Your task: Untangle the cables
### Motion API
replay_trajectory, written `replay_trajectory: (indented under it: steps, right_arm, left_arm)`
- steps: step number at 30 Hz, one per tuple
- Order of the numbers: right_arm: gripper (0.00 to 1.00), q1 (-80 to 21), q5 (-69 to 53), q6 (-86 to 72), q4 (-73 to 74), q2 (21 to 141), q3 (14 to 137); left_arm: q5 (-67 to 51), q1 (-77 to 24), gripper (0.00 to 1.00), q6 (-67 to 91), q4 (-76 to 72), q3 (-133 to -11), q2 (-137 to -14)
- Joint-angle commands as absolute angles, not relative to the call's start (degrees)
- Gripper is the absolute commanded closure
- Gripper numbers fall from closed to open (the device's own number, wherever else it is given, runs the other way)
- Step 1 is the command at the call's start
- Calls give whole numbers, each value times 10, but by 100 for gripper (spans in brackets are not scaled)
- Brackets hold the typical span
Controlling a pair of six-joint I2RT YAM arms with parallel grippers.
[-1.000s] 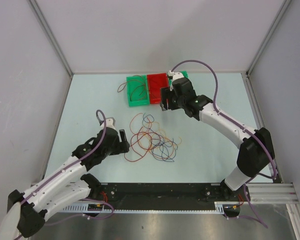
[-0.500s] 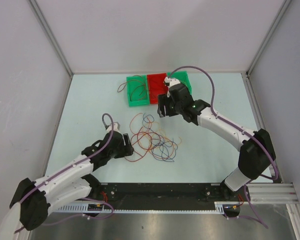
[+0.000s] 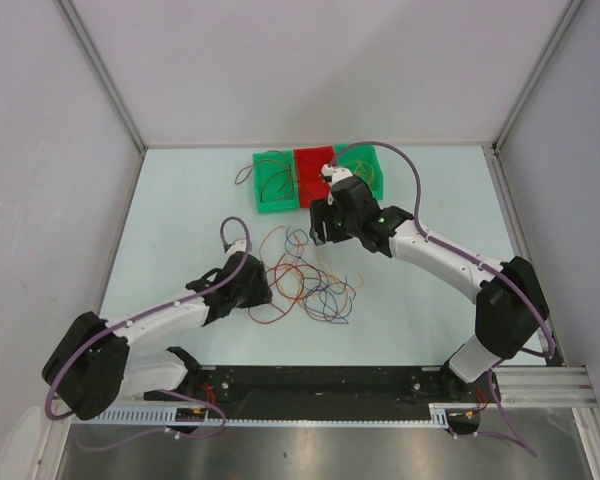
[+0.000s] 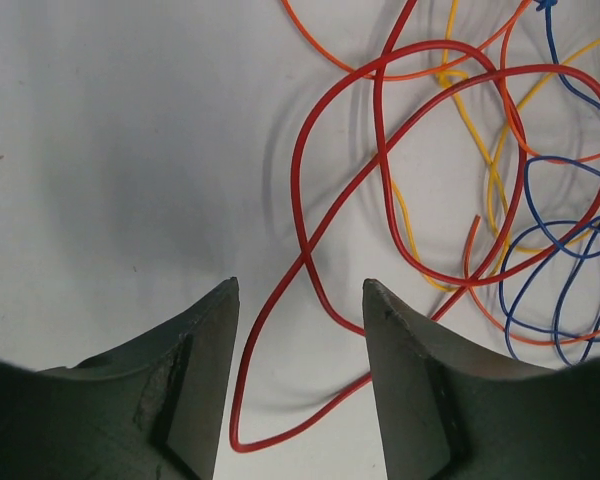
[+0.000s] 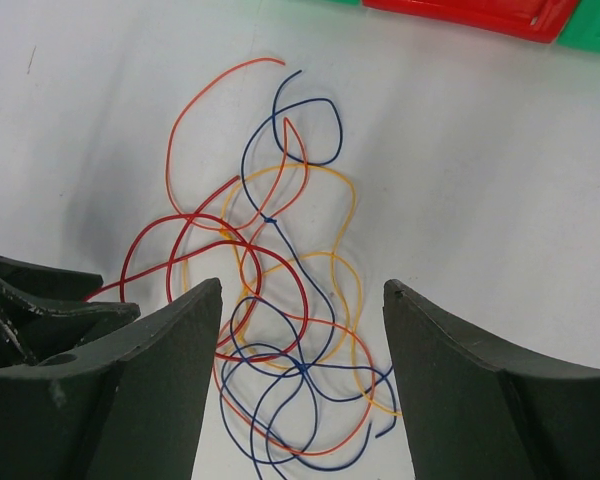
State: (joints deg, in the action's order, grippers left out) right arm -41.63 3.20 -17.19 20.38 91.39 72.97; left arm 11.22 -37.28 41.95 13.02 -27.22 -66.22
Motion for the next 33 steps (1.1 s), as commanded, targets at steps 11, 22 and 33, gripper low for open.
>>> replay_trajectory:
  steps: [11,22,33]
  right_arm:
    - [31,-425,29,-179,177,930,722]
    - [31,-426,34,-182,180,918,723]
    - [31,-423,43,-189,174,899,723]
  left_arm:
    - [99,-365,100,396,81,-327,-722]
    - [163,-365,100,352,246,-479,-584]
    - [232,-363,100,283,392,-708,-509]
